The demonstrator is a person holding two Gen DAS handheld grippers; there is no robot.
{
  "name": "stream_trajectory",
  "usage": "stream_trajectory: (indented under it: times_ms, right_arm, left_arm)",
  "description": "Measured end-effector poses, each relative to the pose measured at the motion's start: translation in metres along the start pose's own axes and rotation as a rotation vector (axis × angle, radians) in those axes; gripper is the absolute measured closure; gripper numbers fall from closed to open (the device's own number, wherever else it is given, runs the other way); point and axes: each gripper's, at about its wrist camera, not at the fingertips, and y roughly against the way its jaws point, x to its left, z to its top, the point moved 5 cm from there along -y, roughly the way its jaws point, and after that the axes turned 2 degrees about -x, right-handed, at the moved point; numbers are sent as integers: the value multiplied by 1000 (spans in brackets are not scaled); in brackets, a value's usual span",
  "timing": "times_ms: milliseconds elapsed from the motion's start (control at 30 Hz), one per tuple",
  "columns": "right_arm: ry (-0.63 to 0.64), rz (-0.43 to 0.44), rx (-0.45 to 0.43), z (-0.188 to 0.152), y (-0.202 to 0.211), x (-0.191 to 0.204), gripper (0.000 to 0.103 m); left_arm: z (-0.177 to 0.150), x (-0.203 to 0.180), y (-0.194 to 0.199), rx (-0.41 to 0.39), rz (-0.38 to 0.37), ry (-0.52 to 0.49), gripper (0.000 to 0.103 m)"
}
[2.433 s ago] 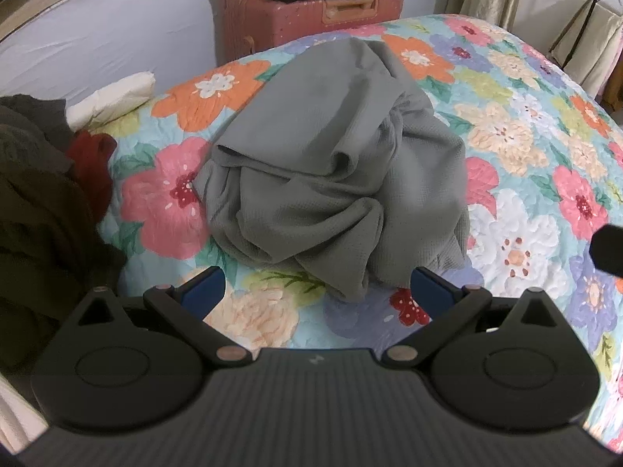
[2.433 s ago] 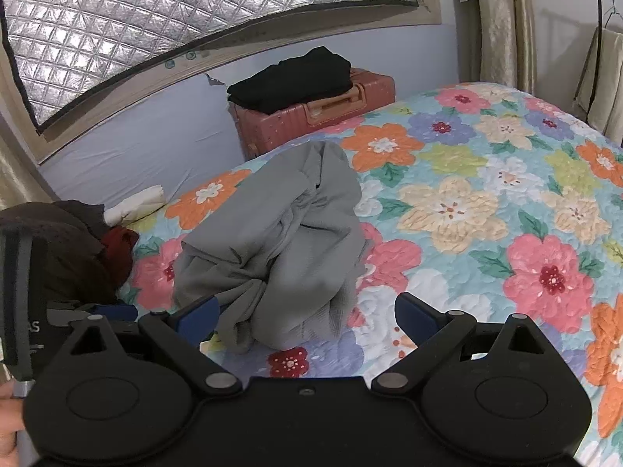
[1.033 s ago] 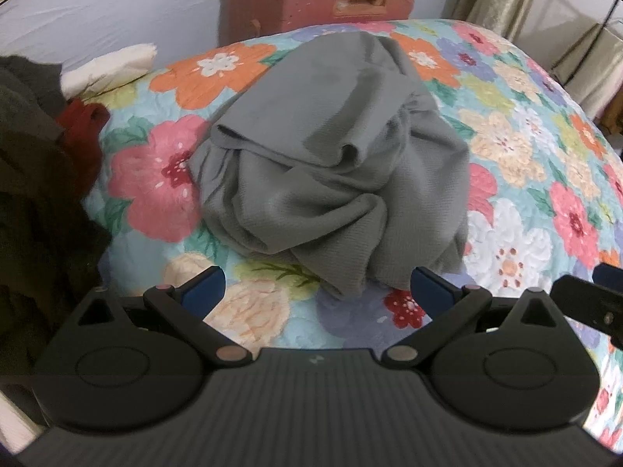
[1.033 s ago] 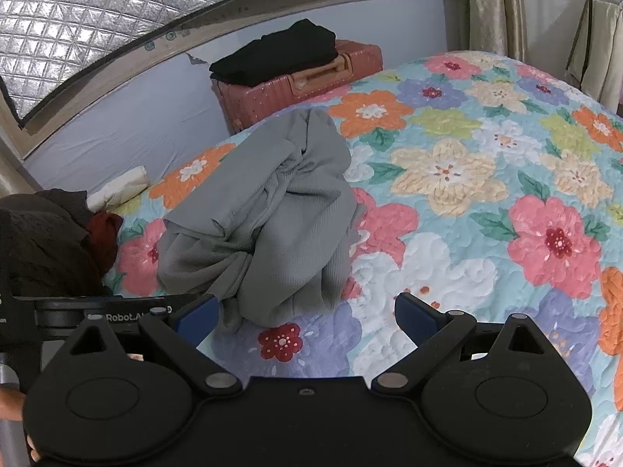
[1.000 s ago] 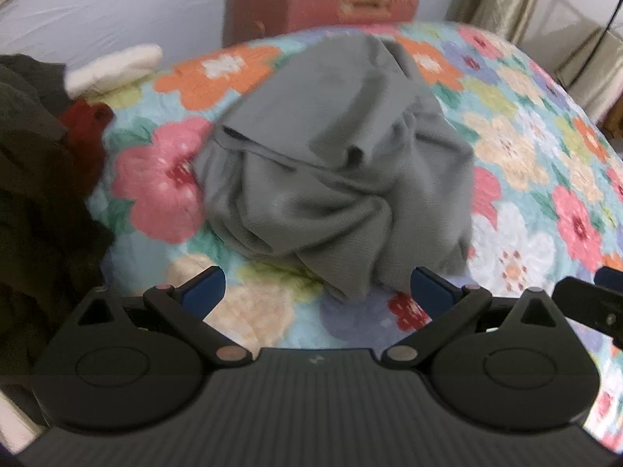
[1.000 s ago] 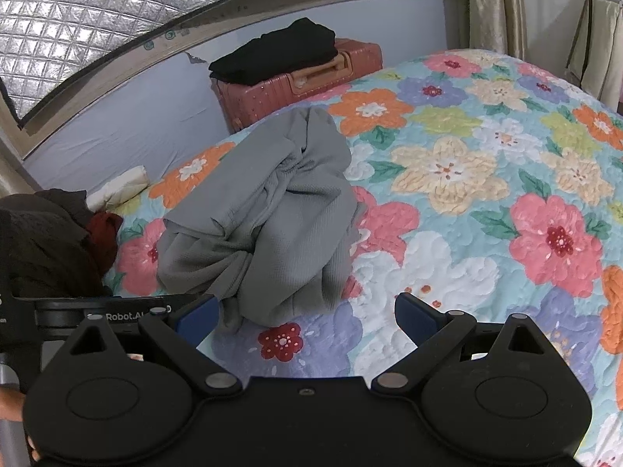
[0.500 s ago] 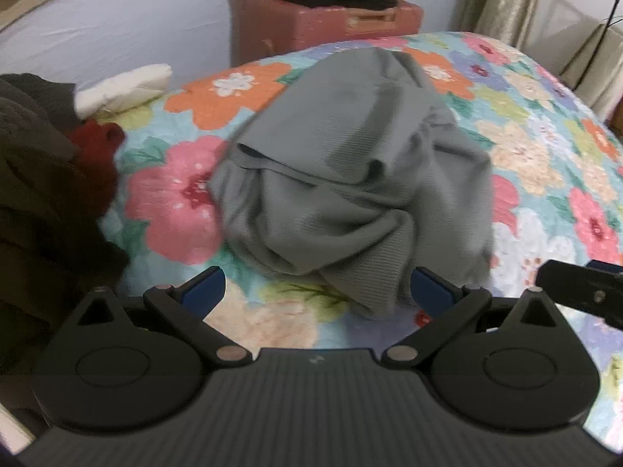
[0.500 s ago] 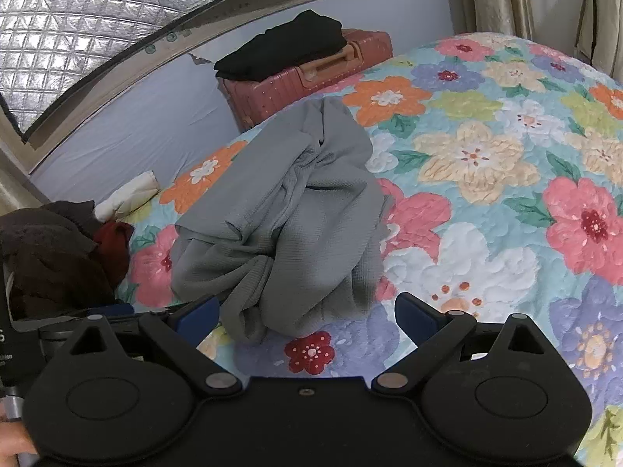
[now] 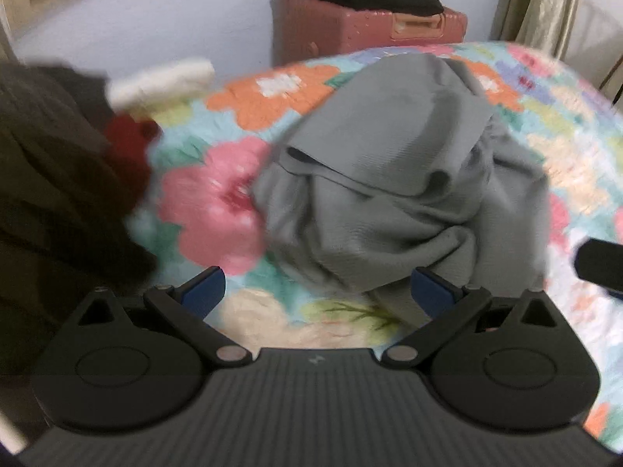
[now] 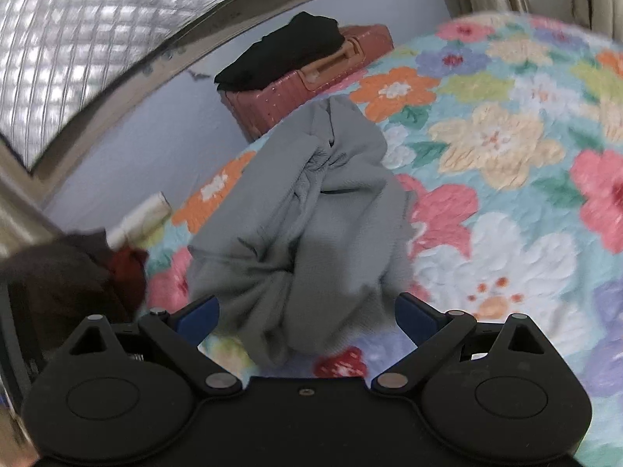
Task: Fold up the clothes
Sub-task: 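Grasp the grey garment edge with the left gripper and lift it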
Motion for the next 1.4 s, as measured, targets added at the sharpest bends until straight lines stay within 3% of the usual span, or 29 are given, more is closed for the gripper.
stream_trajectory:
  times_ms: [67,167,233,300,367,500,600,667,733,800,833,867,967,1000,1033,1133,1400]
  right_arm:
    - [-52,24,-4,3,-12,-3,4]
    - [-151,34,-13,14,-30,-14,4]
    - [-199,35,-30,25,-37,-19,4]
    - [-208,29,-27,38,-43,-22,4]
    - [-193,7,10,51,-51,-24,4]
    - [-143,-30,30,65,-64,-40,4]
    - [-153,-51,63,70,-83,-57,4]
    - [-185,-58,101,67,-101,-68,4]
    - [-248,-10,129,62,-117,-72,4]
    - [-279,46,137,57,-128,-69,4]
    - [-273,56,135,55,-132,-65,4]
    - [-266,66,133,53,-137,-62,5]
    - [-246,98,131,47,-146,-53,29]
    - [-254,135,145,44,-149,-51,53]
    - [-284,167,151,41,-150,-51,60]
    - [-295,181,126,38,-143,-52,65]
    - [-142,171,42,34,-95,-22,70]
  left_arm:
    - [6,11,-13,25,-83,126,6]
    - [20,21,-32,46,-67,345,10]
    - [31,11,-50,97,-76,429,10]
    - [40,1,-71,167,-88,469,10]
    - [46,-3,-87,193,-77,444,9]
    - [32,18,-99,183,-91,500,7]
    - [30,24,-105,119,-84,641,0]
    - [33,11,-108,112,-30,561,0]
    - [35,-2,-114,119,2,460,0]
    - [38,-3,-113,107,-14,457,3]
    - [39,-2,-112,102,-34,459,11]
    - [41,0,-111,97,-58,460,27]
    - [40,1,-116,105,-187,485,61]
    - [39,2,-117,109,-232,494,65]
    - [38,3,-119,112,-277,503,69]
    - [36,3,-117,108,-364,531,81]
    - [39,-28,-92,127,-386,351,85]
